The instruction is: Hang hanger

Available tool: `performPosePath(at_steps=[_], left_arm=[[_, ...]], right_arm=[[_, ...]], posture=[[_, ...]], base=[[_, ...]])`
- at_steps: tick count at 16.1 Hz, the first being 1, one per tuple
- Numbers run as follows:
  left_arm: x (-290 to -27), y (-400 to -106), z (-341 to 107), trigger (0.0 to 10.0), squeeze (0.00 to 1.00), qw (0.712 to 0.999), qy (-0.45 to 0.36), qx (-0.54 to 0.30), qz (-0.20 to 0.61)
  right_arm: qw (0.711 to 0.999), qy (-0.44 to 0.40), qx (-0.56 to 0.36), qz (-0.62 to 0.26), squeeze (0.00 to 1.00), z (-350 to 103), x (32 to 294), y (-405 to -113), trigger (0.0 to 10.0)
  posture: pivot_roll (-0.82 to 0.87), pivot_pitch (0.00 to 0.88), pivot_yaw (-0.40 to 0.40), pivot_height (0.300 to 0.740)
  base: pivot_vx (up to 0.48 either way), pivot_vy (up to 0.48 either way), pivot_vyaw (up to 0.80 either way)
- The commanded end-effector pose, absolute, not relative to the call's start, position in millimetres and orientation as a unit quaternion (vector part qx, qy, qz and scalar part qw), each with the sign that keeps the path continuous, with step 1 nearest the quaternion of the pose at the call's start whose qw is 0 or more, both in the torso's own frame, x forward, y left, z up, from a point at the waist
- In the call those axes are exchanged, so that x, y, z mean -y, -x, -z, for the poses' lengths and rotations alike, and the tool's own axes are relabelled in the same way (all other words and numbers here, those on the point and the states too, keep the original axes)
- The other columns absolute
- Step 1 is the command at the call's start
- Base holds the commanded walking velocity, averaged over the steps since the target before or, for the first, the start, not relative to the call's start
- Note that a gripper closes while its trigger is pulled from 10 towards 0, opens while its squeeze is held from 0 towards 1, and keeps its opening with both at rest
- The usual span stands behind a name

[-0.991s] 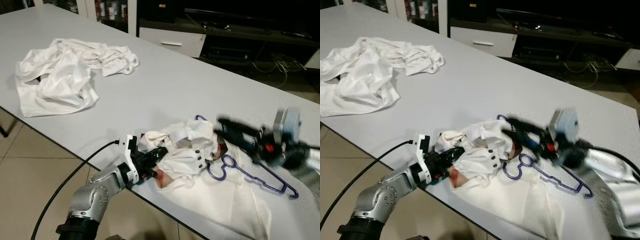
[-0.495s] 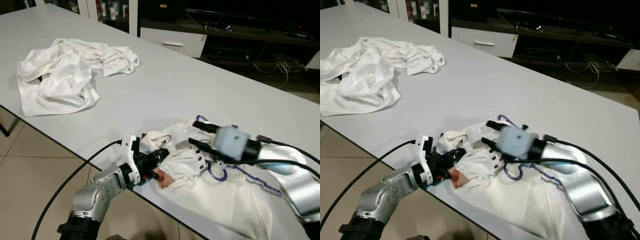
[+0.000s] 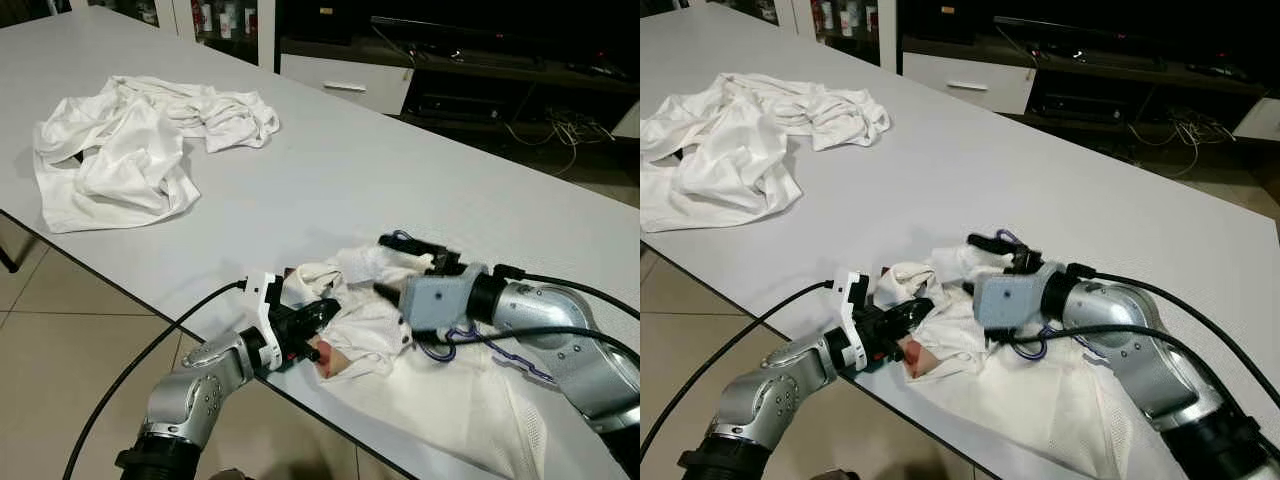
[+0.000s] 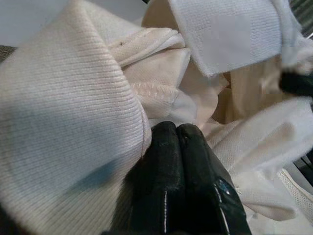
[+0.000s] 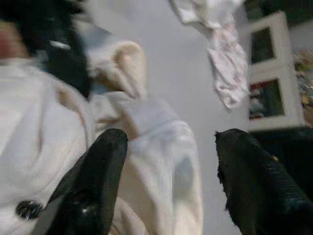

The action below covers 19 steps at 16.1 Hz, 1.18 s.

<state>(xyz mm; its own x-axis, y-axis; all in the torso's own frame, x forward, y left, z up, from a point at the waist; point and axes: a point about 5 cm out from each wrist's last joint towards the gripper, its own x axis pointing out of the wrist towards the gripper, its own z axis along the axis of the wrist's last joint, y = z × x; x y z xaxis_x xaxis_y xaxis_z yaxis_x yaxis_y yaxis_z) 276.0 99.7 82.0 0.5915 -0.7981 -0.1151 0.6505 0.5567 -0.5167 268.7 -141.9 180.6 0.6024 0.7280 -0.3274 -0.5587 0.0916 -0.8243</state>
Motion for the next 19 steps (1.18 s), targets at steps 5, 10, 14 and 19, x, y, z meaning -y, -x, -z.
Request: performPosePath(at_steps=[5,10,14,19], left_arm=[[-95.1,-274.3,-80.4,10.0,0.0,0.862,0.211,-0.178,0.425],[-94.7,-274.6,-80.3,10.0,0.0,0.862,0.209,-0.179,0.426],[-95.5,-274.1,-79.7,10.0,0.0,0.863,0.208,-0.179,0.424],[-94.8,-275.2,-80.5,10.0,0.0,0.863,0.209,-0.176,0.426]], right_arm=[[0.716,0.53,0.069,-0.448,0.0,-168.4,140.6,-265.4,10.0],[0.755,0.525,0.039,-0.391,0.0,-155.7,134.5,-284.6,4.2],[0.818,0.459,-0.01,-0.347,0.0,-151.4,147.4,-295.2,0.0],[0.932,0.205,-0.094,-0.283,0.0,-147.7,171.7,-306.6,0.0]], posture=[[0.03,0.085,-0.103,0.74],[0.03,0.083,-0.104,0.74],[0.04,0.079,-0.104,0.74],[0.03,0.075,-0.103,0.74]], base=[[0.0,0.0,0.0],[0.0,0.0,0.0],[0.0,0.0,0.0],[0.0,0.0,0.0]])
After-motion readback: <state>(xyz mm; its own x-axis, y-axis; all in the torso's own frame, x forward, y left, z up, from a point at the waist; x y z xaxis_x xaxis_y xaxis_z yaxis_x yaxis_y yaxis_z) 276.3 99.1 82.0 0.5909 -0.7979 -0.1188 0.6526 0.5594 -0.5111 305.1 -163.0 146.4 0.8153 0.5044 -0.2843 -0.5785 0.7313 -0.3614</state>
